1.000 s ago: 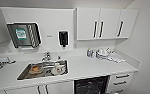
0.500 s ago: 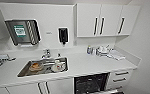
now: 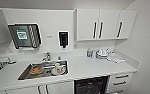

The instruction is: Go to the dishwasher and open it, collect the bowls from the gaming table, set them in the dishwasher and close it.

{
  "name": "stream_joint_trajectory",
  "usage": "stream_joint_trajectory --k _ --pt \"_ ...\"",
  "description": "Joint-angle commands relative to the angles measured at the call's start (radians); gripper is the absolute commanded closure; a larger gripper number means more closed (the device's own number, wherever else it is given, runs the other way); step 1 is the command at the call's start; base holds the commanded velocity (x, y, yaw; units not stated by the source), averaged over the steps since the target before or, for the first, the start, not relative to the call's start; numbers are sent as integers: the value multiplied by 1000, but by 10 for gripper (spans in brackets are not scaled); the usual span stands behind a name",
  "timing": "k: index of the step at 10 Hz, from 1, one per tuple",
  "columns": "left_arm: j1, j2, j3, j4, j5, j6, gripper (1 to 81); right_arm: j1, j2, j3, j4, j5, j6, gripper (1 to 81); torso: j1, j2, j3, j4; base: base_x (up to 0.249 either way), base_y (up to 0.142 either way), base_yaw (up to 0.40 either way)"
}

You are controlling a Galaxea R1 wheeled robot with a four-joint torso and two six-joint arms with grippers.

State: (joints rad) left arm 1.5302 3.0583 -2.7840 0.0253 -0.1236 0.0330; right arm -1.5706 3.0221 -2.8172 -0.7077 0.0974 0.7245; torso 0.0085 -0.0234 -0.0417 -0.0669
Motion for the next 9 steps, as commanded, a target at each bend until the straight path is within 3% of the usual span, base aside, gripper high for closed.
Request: stream_joint_trajectory --k 1,4,9 --pt "-40 5 -2 -1 52 7 10 39 -6 -10 -3 -45 -5 10 0 0 -3 0 0 0 0" --pt "-41 2 -2 -1 50 8 10 39 -6 -10 -3 -45 -5 10 -2 0 27 0 0 0 0" --pt "-40 5 -2 -2 50 8 10 43 -6 -10 -3 -45 -4 10 -2 0 26 0 0 0 0"
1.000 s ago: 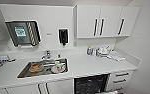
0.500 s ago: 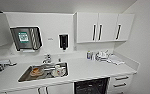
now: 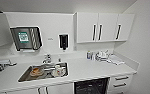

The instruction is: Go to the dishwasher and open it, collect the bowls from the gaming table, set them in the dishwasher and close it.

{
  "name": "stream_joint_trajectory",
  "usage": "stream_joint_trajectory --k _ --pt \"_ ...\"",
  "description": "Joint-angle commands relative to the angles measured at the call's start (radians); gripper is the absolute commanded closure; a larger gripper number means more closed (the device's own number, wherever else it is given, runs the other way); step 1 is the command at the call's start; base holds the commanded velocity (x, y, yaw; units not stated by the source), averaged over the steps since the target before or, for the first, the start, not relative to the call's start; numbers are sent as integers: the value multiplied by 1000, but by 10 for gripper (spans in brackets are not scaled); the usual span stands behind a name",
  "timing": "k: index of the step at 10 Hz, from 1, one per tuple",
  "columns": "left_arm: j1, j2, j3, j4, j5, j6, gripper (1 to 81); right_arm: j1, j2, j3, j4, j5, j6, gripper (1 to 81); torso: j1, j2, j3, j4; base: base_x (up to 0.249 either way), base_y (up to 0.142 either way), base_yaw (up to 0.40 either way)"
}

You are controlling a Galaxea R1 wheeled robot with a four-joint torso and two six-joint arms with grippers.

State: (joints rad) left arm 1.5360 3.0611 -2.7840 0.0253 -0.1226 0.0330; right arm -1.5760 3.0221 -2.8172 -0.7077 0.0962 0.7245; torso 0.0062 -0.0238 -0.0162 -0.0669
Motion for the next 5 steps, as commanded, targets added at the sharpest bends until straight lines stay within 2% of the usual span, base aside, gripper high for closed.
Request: stream_joint_trajectory --k 1,5 --pt "-47 3 -2 -2 49 8 10 49 -6 -10 -3 -44 -5 10 0 0 0 0 0 0 0" --pt "-47 -4 -2 2 50 10 10 49 -6 -10 -3 -44 -5 10 0 0 0 0 0 0 0"
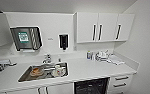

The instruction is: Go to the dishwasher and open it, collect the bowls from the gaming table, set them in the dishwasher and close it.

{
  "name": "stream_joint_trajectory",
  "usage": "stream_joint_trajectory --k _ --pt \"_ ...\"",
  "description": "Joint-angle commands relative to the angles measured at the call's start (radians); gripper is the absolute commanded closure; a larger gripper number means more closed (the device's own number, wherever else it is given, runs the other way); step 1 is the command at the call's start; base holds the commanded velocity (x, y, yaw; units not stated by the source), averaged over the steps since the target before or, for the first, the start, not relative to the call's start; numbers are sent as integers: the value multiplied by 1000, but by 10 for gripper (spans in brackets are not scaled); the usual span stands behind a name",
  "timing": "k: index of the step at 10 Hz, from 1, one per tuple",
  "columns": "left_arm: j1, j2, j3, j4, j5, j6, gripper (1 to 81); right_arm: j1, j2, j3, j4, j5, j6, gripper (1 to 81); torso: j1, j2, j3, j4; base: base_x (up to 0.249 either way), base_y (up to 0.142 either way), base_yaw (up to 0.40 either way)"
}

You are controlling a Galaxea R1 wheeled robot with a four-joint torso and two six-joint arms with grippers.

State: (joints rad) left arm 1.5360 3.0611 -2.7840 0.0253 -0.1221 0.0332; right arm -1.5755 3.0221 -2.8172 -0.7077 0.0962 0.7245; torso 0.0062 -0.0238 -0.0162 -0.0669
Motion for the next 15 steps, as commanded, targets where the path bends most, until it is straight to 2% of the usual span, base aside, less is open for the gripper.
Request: stream_joint_trajectory --k 1,6,7,8,9,11,12,13,15 --pt "-47 -8 -2 2 50 10 10 48 -6 -5 -3 -44 -5 10 0 0 0 0 0 0 0" --pt "-47 -17 -2 4 48 10 10 30 2 4 7 -44 -8 10 0 0 0 0 0 0 288" --pt "-49 -20 -2 4 48 10 10 16 5 1 29 -41 -11 10 0 0 0 0 0 0 358" --pt "-52 -22 -2 4 48 10 10 13 5 -2 78 -38 -48 10 0 0 0 0 0 0 360" --pt "-52 -24 -2 4 48 10 10 13 7 -4 170 -36 -143 10 0 0 0 0 0 0 361" --pt "-53 -25 -2 4 48 10 10 18 11 3 513 -41 -516 10 -1 0 0 0 0 0 361" --pt "-53 -24 -2 4 48 10 10 21 11 9 651 -41 -661 10 -1 0 0 0 0 0 362" --pt "-56 -24 0 4 48 10 10 22 2 12 680 -42 -689 10 -1 0 0 0 0 0 362" --pt "-56 -25 3 4 41 11 10 31 -13 53 649 -44 -721 10 -1 0 0 0 0 0 362"
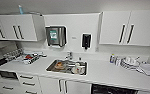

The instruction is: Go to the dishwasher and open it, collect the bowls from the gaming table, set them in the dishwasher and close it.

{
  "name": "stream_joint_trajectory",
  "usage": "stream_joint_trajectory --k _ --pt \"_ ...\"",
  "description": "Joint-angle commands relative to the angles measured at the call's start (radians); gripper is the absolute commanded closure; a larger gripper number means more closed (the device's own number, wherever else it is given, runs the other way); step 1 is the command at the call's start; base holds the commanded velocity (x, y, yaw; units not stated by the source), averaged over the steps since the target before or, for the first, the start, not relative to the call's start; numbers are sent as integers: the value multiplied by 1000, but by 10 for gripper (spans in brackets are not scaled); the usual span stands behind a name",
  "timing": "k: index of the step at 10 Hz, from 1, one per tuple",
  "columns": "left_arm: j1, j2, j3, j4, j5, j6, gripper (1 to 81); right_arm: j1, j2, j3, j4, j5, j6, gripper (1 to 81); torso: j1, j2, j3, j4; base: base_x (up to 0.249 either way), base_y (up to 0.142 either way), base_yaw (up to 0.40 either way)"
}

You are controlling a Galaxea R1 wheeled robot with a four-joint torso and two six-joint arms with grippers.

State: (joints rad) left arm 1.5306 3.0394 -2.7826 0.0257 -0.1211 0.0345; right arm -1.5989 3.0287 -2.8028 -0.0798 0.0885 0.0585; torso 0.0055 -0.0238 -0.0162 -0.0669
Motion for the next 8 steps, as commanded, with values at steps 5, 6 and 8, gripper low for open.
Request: stream_joint_trajectory --k 5,6,8 --pt "-62 -2 1 2 34 10 10 73 -9 22 0 -36 -68 10 0 0 0 0 0 0 363" --pt "-63 -2 0 2 34 10 10 76 -9 19 0 -36 -68 10 0 0 0 0 0 0 363" --pt "-68 -2 -3 3 37 10 10 78 -9 5 -2 -38 -68 10 0 0 0 0 0 0 363"
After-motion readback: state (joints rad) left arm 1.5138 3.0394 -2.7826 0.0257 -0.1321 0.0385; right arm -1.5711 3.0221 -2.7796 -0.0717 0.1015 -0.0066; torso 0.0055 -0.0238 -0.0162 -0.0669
